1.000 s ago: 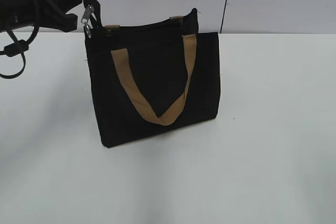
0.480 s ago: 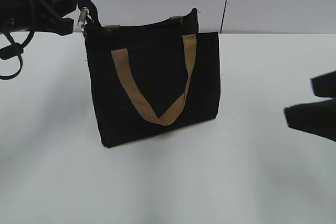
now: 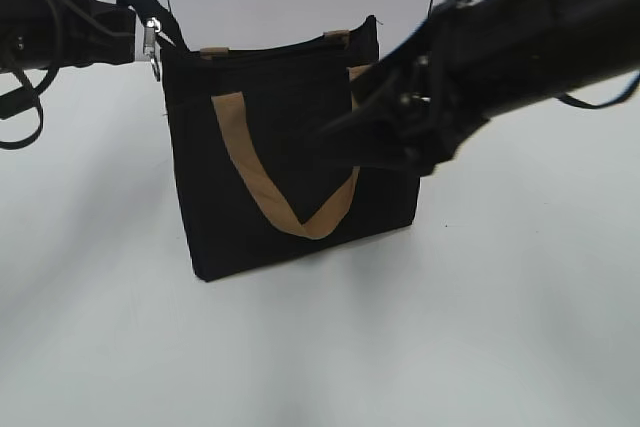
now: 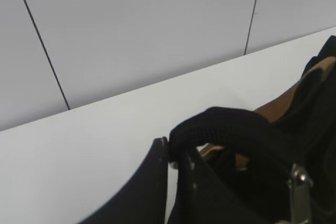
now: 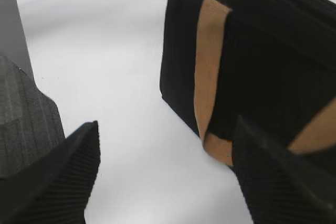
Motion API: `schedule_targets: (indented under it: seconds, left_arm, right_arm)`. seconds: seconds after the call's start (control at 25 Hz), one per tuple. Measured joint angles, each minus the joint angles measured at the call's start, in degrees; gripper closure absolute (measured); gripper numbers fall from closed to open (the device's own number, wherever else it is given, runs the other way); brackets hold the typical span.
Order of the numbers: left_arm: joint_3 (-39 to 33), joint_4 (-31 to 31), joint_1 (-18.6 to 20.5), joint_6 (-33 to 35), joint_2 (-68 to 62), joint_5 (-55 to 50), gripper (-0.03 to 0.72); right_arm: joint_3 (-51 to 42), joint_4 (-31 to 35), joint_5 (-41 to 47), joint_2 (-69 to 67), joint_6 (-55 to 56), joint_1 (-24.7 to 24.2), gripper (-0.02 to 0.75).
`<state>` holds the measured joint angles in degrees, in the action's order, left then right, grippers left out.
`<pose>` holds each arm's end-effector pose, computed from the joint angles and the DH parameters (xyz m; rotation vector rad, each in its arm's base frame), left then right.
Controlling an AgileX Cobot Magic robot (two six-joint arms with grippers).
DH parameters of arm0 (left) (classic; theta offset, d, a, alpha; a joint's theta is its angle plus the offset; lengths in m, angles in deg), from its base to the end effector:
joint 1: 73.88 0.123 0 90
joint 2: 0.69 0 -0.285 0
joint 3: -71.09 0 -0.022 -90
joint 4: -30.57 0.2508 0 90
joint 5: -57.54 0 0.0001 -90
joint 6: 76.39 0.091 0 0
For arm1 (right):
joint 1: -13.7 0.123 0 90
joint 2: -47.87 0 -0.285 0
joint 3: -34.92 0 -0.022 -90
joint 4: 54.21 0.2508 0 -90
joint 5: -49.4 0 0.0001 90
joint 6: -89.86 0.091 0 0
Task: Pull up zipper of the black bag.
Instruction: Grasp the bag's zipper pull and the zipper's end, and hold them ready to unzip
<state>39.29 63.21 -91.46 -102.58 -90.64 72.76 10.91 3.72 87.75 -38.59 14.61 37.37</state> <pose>0.2915 -0.1058 0.2656 0.4762 1.8454 -0.2776 0.2385 0.1568 0.2873 -1.1611 1.9500 0.6383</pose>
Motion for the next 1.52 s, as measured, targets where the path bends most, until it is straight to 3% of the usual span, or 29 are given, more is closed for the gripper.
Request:
schedule_targets:
  seconds: [0.28,0.44,0.64,0.88,1.52]
  left_arm:
    - [0.0,-0.1,0.0,-5.6,0.0,-2.4,0.678]
    - [0.0,-0.1,0.0,-10.0,0.0,-3.2,0.678]
    - [0.0,-0.1,0.0,-14.4,0.0,-3.0,0.678]
    - [0.0,-0.1,0.0,-18.6,0.0,0.1,0.678]
    - [0.0,2.3,0.0,-22.0,0.0,9.6,0.678]
  right_arm:
    - [12.7,3.9,-0.3,-15.3,-0.9,6.3,0.162]
    - [17.2,8.0,-0.4,-20.5,-2.6,6.7,0.252]
    - [19.6,16.7,-1.5,-23.3,-12.7,6.7,0.342]
    - [19.6,25.9,0.6,-25.7,-22.2,6.7,0.353]
    - [19.6,38.9,1.1,-28.8,-31.7,6.7,0.356]
